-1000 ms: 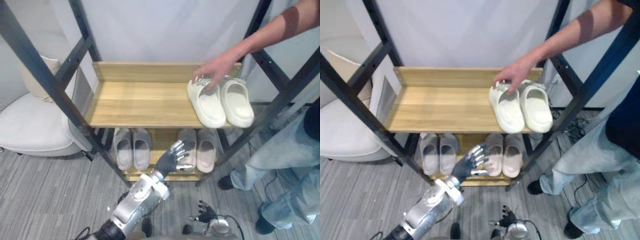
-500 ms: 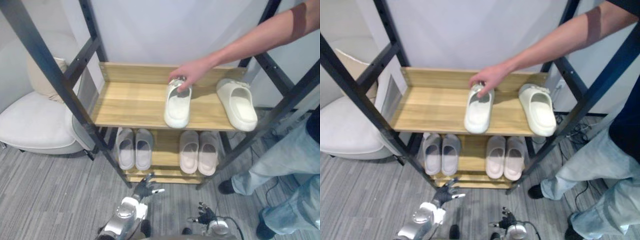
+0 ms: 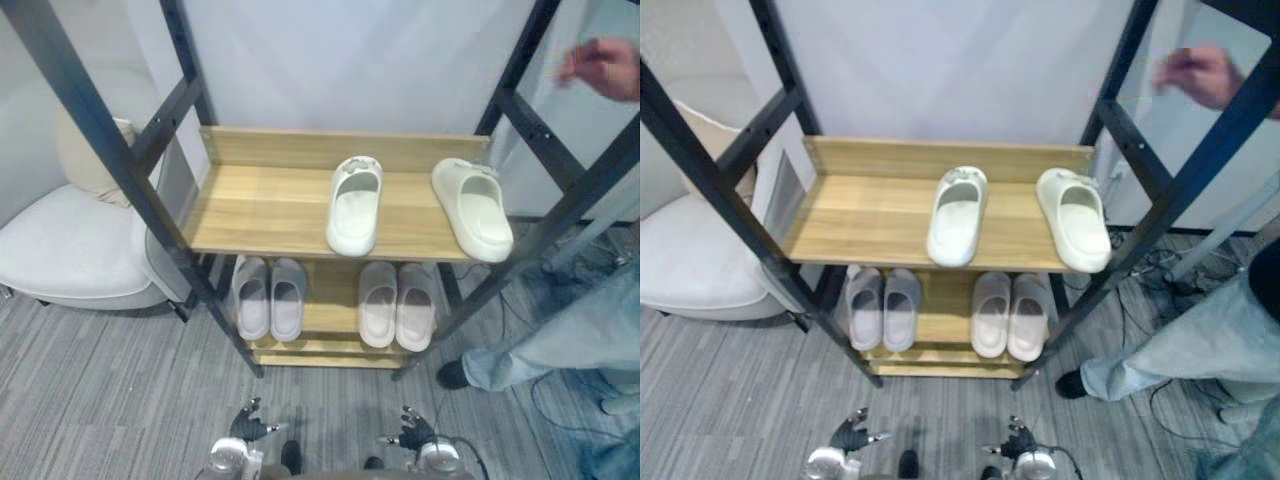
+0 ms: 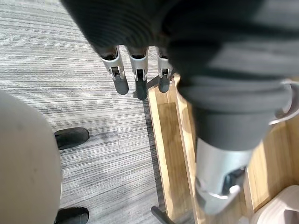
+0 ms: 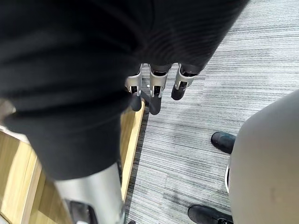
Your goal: Organize the slippers on the shoe rack
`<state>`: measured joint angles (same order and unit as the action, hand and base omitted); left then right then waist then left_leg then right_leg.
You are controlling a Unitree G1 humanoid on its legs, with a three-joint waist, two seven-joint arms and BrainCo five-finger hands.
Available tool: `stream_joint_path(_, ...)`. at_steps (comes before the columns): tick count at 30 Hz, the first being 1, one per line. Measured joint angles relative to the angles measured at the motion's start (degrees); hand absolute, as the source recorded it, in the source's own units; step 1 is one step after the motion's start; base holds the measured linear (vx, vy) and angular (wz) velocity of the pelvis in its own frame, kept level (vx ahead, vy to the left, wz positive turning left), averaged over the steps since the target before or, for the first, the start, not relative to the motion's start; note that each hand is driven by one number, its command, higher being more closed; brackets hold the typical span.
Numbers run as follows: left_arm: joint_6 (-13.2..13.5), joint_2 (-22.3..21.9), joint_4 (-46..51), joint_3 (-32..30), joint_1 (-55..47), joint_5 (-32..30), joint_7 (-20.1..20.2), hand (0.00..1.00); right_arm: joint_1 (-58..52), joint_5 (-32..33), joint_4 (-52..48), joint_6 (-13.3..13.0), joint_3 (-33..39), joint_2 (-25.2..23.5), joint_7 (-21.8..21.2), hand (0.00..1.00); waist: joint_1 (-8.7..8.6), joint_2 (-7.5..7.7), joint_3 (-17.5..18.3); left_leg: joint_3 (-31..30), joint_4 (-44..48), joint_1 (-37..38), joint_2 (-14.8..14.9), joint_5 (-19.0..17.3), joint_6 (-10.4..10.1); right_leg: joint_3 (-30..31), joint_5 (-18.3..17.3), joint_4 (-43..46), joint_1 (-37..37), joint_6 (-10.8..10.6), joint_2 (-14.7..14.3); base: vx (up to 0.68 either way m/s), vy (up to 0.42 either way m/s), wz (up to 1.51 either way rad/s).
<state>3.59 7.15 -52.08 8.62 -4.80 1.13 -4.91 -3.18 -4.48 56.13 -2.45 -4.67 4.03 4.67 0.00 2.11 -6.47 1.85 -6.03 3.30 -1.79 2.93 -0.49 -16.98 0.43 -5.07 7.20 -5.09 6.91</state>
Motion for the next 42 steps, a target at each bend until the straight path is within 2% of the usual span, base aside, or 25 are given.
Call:
stream_joint_path(6, 0.2, -0.3, -0.3, -0.1, 0.2, -1.1, -0.4, 0.0, 0.7, 0.0, 1.3, -0.2, 0.0, 0.0, 0.0, 0.0, -0.02, -0.02, 0.0, 0.0, -0.1, -0.2, 0.0, -0.1, -0.2, 0.0, 0.0, 0.0, -0.2, 0.1, 0.0, 0.0, 0.0, 0.0)
stream_joint_path(9, 0.3, -0.6, 2.3, 2.7, -0.1, -1.1, -0.5, 0.0, 0.7, 0.0, 1.3, -0.2, 0.0, 0.0, 0.1, 0.0, -0.03, -0.14, 0.0, 0.0, 0.1, -0.2, 0.0, -0.1, -0.1, 0.1, 0.1, 0.0, -0.1, 0.2, 0.0, 0.0, 0.0, 0.0)
stream_joint_path(13, 1.0, -1.3, 9.7, 6.7, -0.3, -0.4, -0.5, 0.0, 0.8, 0.0, 1.2, -0.2, -0.1, 0.1, 0.4, 0.0, -0.04, -0.56, 0.0, 0.0, 0.1, -0.2, 0.0, -0.1, -0.2, 0.2, 0.0, 0.0, -0.2, 0.3, 0.0, 0.0, 0.0, 0.0)
stream_joint_path(23, 1.3, -1.4, 30.5, 13.6, -0.8, 7.9, 1.1, 0.0, 0.8, 0.0, 1.1, -0.2, -0.8, 0.8, 0.5, 0.0, -0.01, -2.47, 0.6, -0.1, 0.1, -0.3, 0.4, -0.2, -0.2, 0.4, -0.9, 1.4, -1.0, 0.7, -0.3, 0.0, 0.0, 0.0)
stream_joint_path(28, 2.4, -0.9, 44.4, 15.9, -2.1, 11.0, 2.9, 0.0, 0.8, 0.0, 1.1, -0.2, -1.3, 0.9, 0.5, 0.0, 0.23, -2.55, 0.7, -0.3, 0.1, -0.4, 0.3, -0.2, -0.2, 0.1, -1.1, 1.6, -1.1, 0.7, -0.1, 0.0, -0.001, 0.02)
stream_joint_path(34, 3.5, -0.5, 54.1, 17.8, -2.0, 14.9, 2.8, 0.0, 0.9, 0.0, 1.1, -0.2, -2.8, 1.0, 0.9, 0.0, 0.39, -2.66, 1.0, -0.9, 0.1, -0.4, 0.3, -0.2, -0.2, -0.9, -1.1, 1.6, -0.7, 0.7, -0.1, 0.01, -0.009, 0.06)
stream_joint_path(37, 3.8, 0.1, 58.9, 17.8, -1.7, 16.0, 2.4, 0.0, 0.9, 0.0, 1.1, 0.0, -3.2, 1.0, 1.0, 0.0, 0.52, -2.68, 1.3, -1.1, 0.1, -0.3, 0.3, -0.2, -0.2, -1.2, -1.1, 1.4, -0.4, 0.7, -0.2, 0.0, -0.012, 0.06)
stream_joint_path(42, 5.7, 0.9, 65.8, 17.7, 0.0, 16.4, 0.1, 0.0, 1.0, 0.0, 1.2, 0.2, -4.9, 0.8, 1.0, 0.0, 0.88, -2.43, 2.0, -1.7, 0.1, -0.4, 0.2, -0.2, -0.2, -1.5, -1.1, 1.2, -0.1, 0.7, 0.0, -0.01, -0.008, 0.05)
